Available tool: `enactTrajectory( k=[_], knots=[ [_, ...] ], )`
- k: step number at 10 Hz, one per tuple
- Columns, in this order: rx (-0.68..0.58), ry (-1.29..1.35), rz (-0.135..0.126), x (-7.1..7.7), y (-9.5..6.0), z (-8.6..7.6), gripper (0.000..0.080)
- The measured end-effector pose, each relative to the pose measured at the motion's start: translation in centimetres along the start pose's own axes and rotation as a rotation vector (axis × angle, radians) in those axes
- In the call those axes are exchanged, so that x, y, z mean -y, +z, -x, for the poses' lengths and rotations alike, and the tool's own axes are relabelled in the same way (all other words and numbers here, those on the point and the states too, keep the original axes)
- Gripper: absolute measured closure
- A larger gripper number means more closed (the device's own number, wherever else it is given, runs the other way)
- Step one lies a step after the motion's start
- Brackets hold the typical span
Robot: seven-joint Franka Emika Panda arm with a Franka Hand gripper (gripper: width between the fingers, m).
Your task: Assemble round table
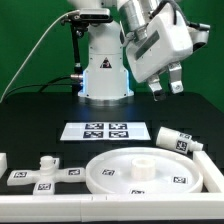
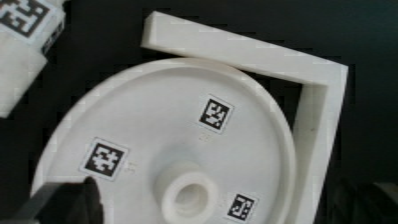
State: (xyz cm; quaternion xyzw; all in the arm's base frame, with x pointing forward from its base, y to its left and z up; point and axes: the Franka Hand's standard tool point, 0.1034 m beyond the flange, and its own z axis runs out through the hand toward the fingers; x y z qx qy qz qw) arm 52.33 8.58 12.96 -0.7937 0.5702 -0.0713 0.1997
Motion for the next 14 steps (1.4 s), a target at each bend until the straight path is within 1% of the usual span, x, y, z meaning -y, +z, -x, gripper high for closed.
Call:
enactTrajectory(
  k=[1,2,3,6,7,8,9,10,11,14],
  knots=[
    [-0.004,-0.055,0.024,-0.4,1.4,0.8,0.0151],
    [-0.004,-0.063,0.057,-1.5,3.3,2.4,0.0151],
    [-0.020,-0.023,0.057,-1.8,3.7,3.1,0.0151],
    [-0.021,-0.039,0.060,-1.9,3.8,2.8,0.0151],
    [-0.017,-0.088,0.068,-2.1,4.0,2.8,0.0151],
    [0.007,-0.211,0.095,-2.4,4.3,3.2,0.0151],
    [0.015,-0.300,0.108,-2.6,4.6,3.2,0.0151],
    [0.034,-0.338,0.126,-3.1,5.1,3.7,0.0151],
    [0.059,-0.364,0.144,-3.2,5.2,4.3,0.0151],
    [0.057,-0.358,0.143,-3.2,5.2,4.1,0.0151]
  ],
)
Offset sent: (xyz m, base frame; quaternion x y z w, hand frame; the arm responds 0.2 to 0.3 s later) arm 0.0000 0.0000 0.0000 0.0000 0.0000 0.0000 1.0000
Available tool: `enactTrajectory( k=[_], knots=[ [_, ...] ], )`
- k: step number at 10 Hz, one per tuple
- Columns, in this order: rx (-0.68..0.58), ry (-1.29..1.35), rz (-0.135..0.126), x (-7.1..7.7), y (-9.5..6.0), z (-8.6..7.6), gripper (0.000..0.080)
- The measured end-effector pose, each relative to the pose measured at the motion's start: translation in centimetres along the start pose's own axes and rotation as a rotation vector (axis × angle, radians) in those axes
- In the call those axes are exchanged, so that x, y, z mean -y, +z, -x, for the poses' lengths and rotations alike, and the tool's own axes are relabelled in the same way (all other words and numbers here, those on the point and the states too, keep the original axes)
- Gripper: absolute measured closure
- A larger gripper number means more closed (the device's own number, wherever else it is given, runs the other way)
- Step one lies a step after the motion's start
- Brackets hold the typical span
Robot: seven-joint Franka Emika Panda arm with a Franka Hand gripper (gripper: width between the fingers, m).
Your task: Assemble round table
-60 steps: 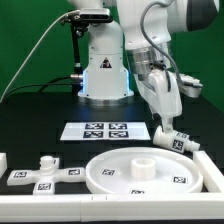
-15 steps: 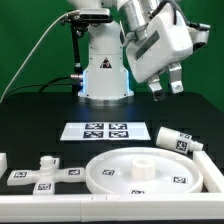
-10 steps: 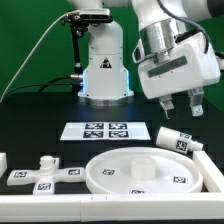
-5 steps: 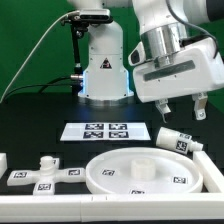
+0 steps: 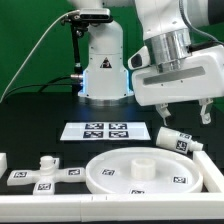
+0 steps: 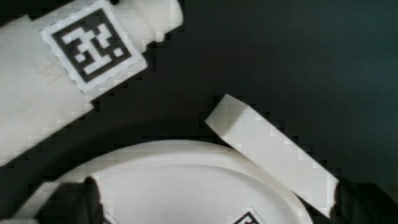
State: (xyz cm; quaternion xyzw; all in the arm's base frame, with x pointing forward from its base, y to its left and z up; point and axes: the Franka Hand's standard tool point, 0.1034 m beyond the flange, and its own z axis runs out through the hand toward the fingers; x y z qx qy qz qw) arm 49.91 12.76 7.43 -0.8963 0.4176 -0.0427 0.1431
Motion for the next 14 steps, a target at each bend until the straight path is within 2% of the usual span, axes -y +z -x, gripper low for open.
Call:
enactTrajectory(
  k=[1,2,4,5,6,8,9,11,13,14],
  knots=[
    [0.007,-0.030,0.006,0.0,0.0,0.1,0.0151],
    [0.040,-0.166,0.036,-0.3,0.1,0.5,0.0151],
    [0.081,-0.330,0.073,-0.7,-0.1,0.9,0.0151],
    [0.122,-0.445,0.119,-0.7,0.1,1.9,0.0151],
    [0.090,-0.431,0.105,-0.5,0.1,1.6,0.0151],
    [0.096,-0.431,0.110,-0.7,0.2,1.7,0.0151],
    [0.095,-0.490,0.119,-0.7,0.2,1.9,0.0151],
    [0.102,-0.707,0.155,-0.9,0.7,3.0,0.0151],
    [0.138,-0.865,0.205,-0.8,1.4,5.0,0.0151],
    [0.128,-0.869,0.197,-0.6,1.5,5.1,0.0151]
  ],
)
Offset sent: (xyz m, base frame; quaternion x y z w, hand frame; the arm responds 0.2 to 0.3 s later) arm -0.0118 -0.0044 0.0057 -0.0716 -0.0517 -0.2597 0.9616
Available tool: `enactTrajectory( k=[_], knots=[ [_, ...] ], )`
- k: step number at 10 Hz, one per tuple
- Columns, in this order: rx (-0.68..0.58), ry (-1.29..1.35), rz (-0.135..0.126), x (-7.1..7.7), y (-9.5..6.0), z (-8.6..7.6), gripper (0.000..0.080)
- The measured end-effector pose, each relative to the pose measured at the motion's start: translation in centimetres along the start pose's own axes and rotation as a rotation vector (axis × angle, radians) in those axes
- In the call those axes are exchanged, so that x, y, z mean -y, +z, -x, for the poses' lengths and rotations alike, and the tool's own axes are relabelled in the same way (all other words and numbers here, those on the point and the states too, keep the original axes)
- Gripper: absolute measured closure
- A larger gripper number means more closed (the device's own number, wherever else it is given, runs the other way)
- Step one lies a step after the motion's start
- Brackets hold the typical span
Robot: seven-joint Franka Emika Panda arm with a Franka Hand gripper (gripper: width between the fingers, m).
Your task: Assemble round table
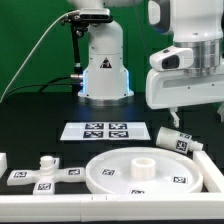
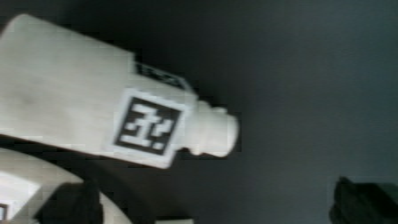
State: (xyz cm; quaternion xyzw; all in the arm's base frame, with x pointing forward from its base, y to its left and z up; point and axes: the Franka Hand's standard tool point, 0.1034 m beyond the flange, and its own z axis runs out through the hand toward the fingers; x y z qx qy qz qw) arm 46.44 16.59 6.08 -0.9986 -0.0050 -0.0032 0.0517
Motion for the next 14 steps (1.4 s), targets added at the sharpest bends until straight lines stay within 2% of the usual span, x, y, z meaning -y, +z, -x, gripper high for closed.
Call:
enactTrajectory(
  k=[4,6,7,8,9,12,14],
  knots=[
    [0.000,-0.061,0.006,-0.3,0.1,0.0,0.0151],
    [0.014,-0.297,0.029,-1.5,0.8,0.1,0.0151],
    [0.020,-0.400,0.049,-0.9,0.8,-0.1,0.0151],
    [0.022,-0.478,0.067,0.4,1.1,0.3,0.0151],
    [0.023,-0.455,0.060,0.3,1.1,0.2,0.0151],
    [0.023,-0.454,0.060,0.1,1.1,0.2,0.0151],
    [0.023,-0.701,0.087,-1.0,1.8,0.4,0.0151]
  ],
)
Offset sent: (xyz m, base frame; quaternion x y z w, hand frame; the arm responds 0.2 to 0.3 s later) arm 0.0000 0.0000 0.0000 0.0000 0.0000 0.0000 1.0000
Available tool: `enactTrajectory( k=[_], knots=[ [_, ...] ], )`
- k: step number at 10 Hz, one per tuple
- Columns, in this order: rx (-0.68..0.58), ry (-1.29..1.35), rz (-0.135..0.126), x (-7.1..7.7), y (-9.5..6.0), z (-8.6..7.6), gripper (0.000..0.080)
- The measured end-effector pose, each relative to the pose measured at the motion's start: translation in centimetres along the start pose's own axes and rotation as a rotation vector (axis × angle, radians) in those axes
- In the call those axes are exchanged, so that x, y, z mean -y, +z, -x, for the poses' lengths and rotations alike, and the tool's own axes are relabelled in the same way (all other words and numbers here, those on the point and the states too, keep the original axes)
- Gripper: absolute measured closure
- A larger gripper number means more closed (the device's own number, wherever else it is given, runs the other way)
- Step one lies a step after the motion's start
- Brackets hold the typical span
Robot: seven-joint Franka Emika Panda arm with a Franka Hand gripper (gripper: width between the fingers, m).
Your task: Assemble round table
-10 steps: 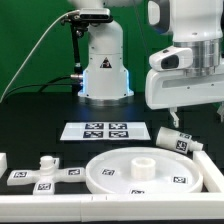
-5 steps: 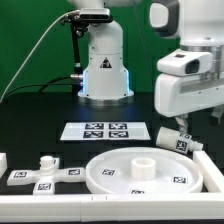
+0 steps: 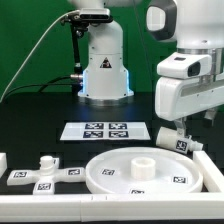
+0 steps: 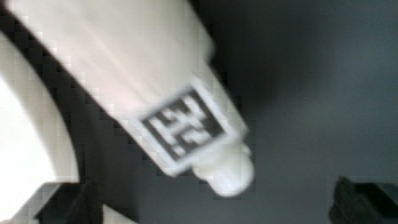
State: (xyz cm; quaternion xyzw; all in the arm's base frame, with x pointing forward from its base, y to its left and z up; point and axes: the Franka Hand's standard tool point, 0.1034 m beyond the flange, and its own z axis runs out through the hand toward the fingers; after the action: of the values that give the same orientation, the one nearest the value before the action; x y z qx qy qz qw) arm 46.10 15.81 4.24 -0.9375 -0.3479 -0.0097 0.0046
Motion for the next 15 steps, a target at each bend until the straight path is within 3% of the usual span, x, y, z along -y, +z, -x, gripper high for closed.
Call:
enactTrajectory(
  k=[1,5,8,11,14,15],
  knots=[
    [0.007,-0.109,0.012,-0.6,-0.1,-0.3,0.0151],
    [-0.007,-0.073,0.012,-0.5,-0.2,-0.5,0.0151],
    [-0.010,-0.248,0.029,0.2,0.7,-0.1,0.0151],
    [-0.013,-0.272,0.019,0.9,2.0,0.3,0.0151],
    [-0.004,-0.293,0.012,-0.4,2.7,1.7,0.0151],
    [-0.004,-0.297,0.011,-0.2,2.7,1.6,0.0266]
  ],
)
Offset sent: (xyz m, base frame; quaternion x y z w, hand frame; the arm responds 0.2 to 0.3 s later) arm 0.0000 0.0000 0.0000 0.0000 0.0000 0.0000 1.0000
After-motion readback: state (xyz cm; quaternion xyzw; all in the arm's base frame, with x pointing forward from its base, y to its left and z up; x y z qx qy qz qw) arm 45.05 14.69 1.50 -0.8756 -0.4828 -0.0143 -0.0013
